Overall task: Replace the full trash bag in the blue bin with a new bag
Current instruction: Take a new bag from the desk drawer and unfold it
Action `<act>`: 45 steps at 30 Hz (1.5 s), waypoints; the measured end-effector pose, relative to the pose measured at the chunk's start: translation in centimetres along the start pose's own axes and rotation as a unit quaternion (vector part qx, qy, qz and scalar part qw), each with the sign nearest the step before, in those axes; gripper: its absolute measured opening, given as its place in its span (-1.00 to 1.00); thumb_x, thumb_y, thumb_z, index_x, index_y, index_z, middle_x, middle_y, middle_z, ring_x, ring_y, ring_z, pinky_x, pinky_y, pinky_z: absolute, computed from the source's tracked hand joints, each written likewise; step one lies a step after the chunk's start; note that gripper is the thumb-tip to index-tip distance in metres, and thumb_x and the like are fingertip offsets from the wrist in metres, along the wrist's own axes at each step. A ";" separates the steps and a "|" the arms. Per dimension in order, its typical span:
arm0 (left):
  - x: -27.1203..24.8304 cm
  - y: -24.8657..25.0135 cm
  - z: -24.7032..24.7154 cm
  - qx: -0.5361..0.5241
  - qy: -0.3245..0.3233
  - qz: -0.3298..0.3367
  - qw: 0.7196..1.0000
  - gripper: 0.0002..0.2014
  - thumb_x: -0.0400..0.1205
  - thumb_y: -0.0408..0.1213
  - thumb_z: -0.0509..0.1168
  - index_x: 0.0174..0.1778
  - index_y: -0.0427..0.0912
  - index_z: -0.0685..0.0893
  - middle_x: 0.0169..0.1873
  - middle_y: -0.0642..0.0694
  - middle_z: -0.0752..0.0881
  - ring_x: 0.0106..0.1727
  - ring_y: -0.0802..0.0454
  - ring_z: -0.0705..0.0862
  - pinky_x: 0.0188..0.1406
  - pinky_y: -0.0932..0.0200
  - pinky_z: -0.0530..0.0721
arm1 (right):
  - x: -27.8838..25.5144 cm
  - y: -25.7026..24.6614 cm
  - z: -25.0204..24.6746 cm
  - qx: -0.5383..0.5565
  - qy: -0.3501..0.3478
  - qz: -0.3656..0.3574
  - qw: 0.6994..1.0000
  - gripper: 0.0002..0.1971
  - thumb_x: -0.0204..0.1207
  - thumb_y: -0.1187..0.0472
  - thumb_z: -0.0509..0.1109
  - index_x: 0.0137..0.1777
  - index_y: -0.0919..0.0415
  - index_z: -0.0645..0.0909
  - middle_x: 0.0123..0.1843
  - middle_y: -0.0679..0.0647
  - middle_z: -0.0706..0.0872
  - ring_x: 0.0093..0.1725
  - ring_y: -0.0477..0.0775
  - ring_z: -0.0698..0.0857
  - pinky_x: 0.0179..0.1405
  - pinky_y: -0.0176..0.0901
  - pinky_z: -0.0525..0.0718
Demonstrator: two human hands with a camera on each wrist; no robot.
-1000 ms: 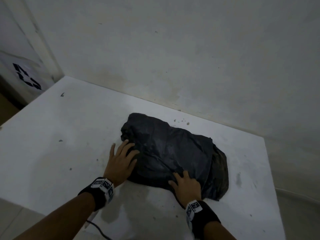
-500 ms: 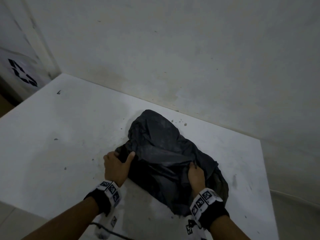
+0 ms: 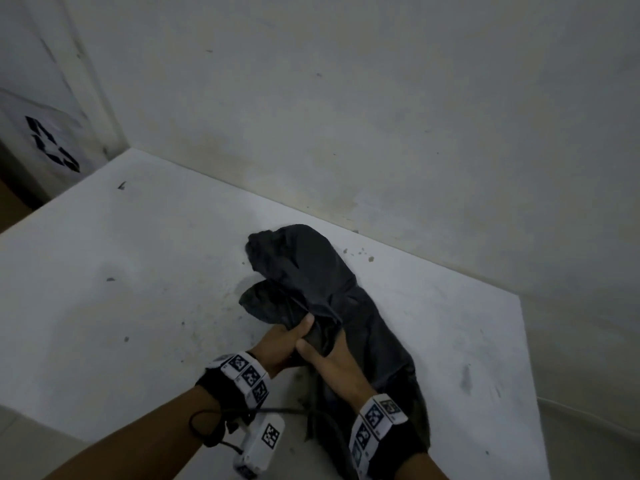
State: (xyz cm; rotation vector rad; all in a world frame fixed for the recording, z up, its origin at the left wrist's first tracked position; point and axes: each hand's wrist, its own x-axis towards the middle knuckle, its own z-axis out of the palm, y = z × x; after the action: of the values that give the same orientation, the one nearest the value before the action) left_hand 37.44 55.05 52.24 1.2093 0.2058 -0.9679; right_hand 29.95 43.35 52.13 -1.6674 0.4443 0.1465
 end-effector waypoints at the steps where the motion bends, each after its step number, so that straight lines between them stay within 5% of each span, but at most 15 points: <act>1: 0.0 0.1 0.3 0.004 -0.008 0.011 1.000 -0.58 0.68 -0.13 0.25 0.43 -0.23 0.53 0.32 -0.22 0.66 0.26 -0.12 0.68 0.15 0.05 0.73 | -0.1 0.0 0.1 -0.007 0.003 -0.012 1.000 -0.23 0.45 -0.04 0.54 0.55 -0.16 0.18 0.38 -0.40 0.45 0.35 -0.47 0.46 0.28 -0.61 0.42; 6: -0.1 1.5 1.5 0.053 0.017 0.051 0.997 -0.56 0.61 0.01 0.29 0.35 -0.11 0.60 0.19 -0.11 0.74 0.15 -0.03 0.74 -0.04 0.15 0.77 | -0.2 -0.5 -1.5 0.018 0.035 0.002 0.999 -0.61 0.49 0.14 0.54 0.28 -0.09 0.57 0.26 -0.13 0.71 0.33 -0.04 0.68 0.18 -0.41 0.63; 10: -0.7 3.2 2.6 0.111 0.035 0.058 0.992 -0.51 0.57 0.26 0.16 0.27 0.04 0.60 0.14 -0.06 0.76 0.08 -0.05 0.76 -0.18 0.18 0.76 | -0.6 -2.7 -3.1 0.068 0.026 -0.028 0.997 -0.65 0.47 0.19 0.54 0.23 -0.12 0.64 0.20 -0.18 0.79 0.20 -0.12 0.76 0.14 -0.28 0.71; 13: -0.6 4.5 3.1 0.128 0.037 0.063 0.989 -0.50 0.54 0.34 0.12 0.18 0.08 0.64 0.08 -0.05 0.78 0.09 -0.12 0.76 -0.02 0.02 0.77 | -0.9 -4.3 -4.7 0.104 0.037 -0.019 0.994 -0.67 0.51 0.16 0.50 0.27 0.08 0.67 0.17 -0.03 0.82 0.11 -0.06 0.80 0.02 -0.28 0.74; 18: 0.2 6.9 1.9 0.011 0.114 0.033 0.993 -0.45 0.52 0.15 0.37 0.22 -0.23 0.69 0.10 -0.17 0.78 0.12 -0.22 0.74 0.12 -0.10 0.72 | -1.3 -6.3 -9.5 0.141 0.135 0.024 0.980 -0.69 0.60 0.00 0.37 0.05 0.26 0.75 -0.23 -0.02 0.86 -0.23 0.01 0.82 -0.41 -0.31 0.70; 20: 0.5 7.8 0.3 0.007 0.151 0.040 0.988 -0.35 0.39 0.11 0.50 0.26 -0.30 0.68 0.09 -0.21 0.78 0.09 -0.22 0.75 0.16 -0.11 0.70 | -0.9 -6.0 -12.1 0.158 0.186 0.053 0.968 -0.57 0.65 -0.02 0.29 0.14 0.40 0.69 -0.07 0.22 0.81 -0.07 0.24 0.77 -0.51 -0.26 0.59; 23: 0.7 9.1 -2.0 0.043 0.212 0.043 0.975 -0.20 0.28 0.16 0.56 0.26 -0.40 0.64 0.08 -0.24 0.76 0.11 -0.21 0.71 0.20 -0.06 0.67 | -0.5 -4.9 -15.3 0.164 0.202 0.066 0.963 -0.55 0.66 -0.07 0.26 0.24 0.33 0.61 0.03 0.24 0.74 -0.01 0.23 0.74 -0.25 -0.13 0.63; 26: 0.9 9.3 -3.0 0.162 0.248 0.067 0.953 0.06 0.17 0.29 0.54 0.44 -0.38 0.47 0.23 -0.26 0.65 0.29 -0.26 0.60 0.28 -0.09 0.58 | -0.5 -3.2 -17.8 0.179 0.236 0.078 0.952 -0.74 0.59 0.07 0.42 -0.01 0.31 0.65 -0.09 0.22 0.75 -0.15 0.19 0.71 -0.11 -0.03 0.64; 29: 0.4 7.6 -1.9 0.308 0.242 0.105 0.914 0.34 0.09 0.34 0.56 0.68 -0.10 0.00 0.62 -0.28 0.14 0.60 -0.24 0.22 0.56 -0.13 0.28 | -0.4 -1.0 -18.9 0.176 0.245 0.079 0.950 -0.82 0.55 0.25 0.45 0.09 0.33 0.67 0.11 0.30 0.74 -0.01 0.26 0.72 0.04 0.00 0.61; 31: 0.1 5.3 -1.0 0.417 0.208 0.116 0.877 0.31 0.06 0.45 0.44 0.68 0.04 0.00 0.65 -0.24 -0.04 0.65 -0.22 0.07 0.61 -0.12 0.19 | -0.4 0.5 -19.6 0.151 0.261 0.074 0.951 -0.72 0.53 0.28 0.48 0.21 0.36 0.64 0.15 0.27 0.74 0.16 0.35 0.70 0.13 0.04 0.61; 35: -0.1 0.3 0.1 0.698 0.119 0.182 0.682 0.05 0.23 0.67 -0.09 0.64 0.23 0.08 0.69 -0.04 -0.15 0.69 -0.19 -0.16 0.57 -0.33 0.10 | -0.9 3.6 -22.3 -0.018 0.319 0.151 0.935 -0.08 0.13 -0.22 0.67 0.38 0.35 0.51 0.30 0.36 0.68 0.23 0.40 0.67 0.28 0.19 0.62; 37: 0.2 -1.9 -0.1 0.768 0.019 0.143 0.625 0.07 0.18 0.70 -0.35 0.64 0.31 -0.03 0.69 0.06 -0.21 0.69 -0.13 -0.21 0.58 -0.35 0.00 | -2.1 3.4 -23.6 -0.123 0.306 0.201 0.922 -0.24 0.39 -0.03 0.59 0.48 0.31 0.39 0.37 0.38 0.61 0.30 0.44 0.61 0.28 0.15 0.56; 40: 0.8 -4.2 -0.9 0.823 -0.045 0.045 0.564 0.10 0.11 0.67 -0.42 0.63 0.31 -0.22 0.66 0.08 -0.33 0.69 -0.15 -0.24 0.58 -0.37 -0.11 | -3.3 3.2 -26.0 -0.243 0.254 0.223 0.909 -0.40 0.54 0.03 0.46 0.48 0.29 0.39 0.38 0.36 0.59 0.30 0.41 0.60 0.20 0.05 0.54; 43: 1.4 -4.4 -1.4 0.863 -0.018 0.005 0.504 0.13 0.13 0.67 -0.54 0.65 0.22 -0.25 0.66 0.01 -0.33 0.68 -0.23 -0.25 0.55 -0.45 -0.14 | -3.8 3.6 -27.5 -0.301 0.245 0.233 0.892 -0.36 0.55 0.04 0.43 0.53 0.26 0.30 0.44 0.36 0.50 0.32 0.39 0.58 0.20 0.06 0.55; 45: 1.6 -3.7 -1.2 0.874 0.036 -0.009 0.484 -0.17 0.51 0.48 -0.27 0.67 0.17 -0.23 0.67 -0.06 -0.33 0.68 -0.27 -0.24 0.55 -0.45 -0.10 | -4.3 3.9 -27.2 -0.354 0.254 0.247 0.866 -0.23 0.56 0.03 0.39 0.67 0.12 0.08 0.58 0.33 0.27 0.41 0.42 0.48 0.29 0.16 0.52</act>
State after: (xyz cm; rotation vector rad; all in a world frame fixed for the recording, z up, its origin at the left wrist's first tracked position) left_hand 36.15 55.18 48.20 3.1079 -1.0574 -0.9656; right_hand 20.25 17.31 54.16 -2.2829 1.3495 0.2712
